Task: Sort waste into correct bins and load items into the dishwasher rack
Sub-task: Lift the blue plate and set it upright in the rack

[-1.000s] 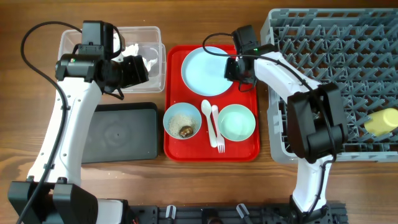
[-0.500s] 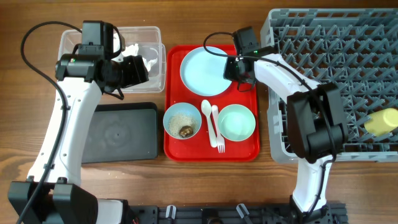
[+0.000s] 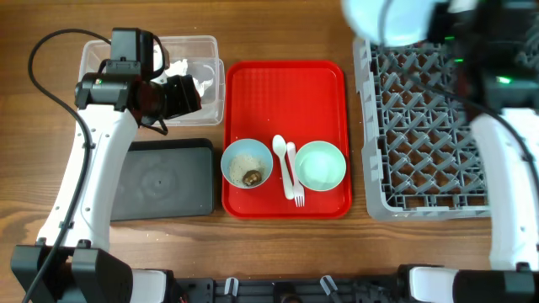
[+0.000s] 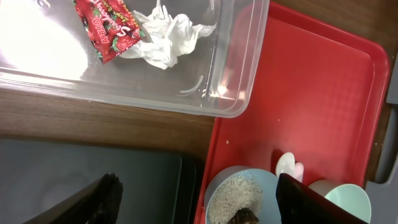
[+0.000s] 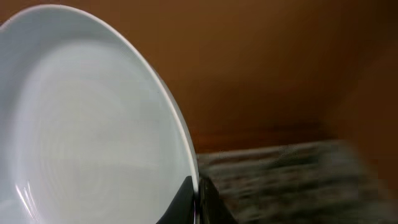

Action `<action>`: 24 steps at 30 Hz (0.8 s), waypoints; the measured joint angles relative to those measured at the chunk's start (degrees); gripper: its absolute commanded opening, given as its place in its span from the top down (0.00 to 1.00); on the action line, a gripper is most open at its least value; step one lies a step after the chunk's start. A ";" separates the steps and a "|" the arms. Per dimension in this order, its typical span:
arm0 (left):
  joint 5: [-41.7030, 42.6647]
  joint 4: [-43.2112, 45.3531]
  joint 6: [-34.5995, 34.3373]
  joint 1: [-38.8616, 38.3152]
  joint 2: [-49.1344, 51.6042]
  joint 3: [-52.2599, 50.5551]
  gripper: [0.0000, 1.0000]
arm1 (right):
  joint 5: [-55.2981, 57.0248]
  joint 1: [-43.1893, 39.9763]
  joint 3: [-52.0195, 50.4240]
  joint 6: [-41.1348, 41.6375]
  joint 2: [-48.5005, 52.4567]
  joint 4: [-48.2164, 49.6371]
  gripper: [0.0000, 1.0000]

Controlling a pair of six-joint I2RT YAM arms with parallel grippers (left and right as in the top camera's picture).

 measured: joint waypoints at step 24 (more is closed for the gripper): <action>-0.02 -0.15 -0.02 0.00 0.00 0.00 0.20 | 39.32 -19.71 -0.13 -48.26 24.44 38.07 0.96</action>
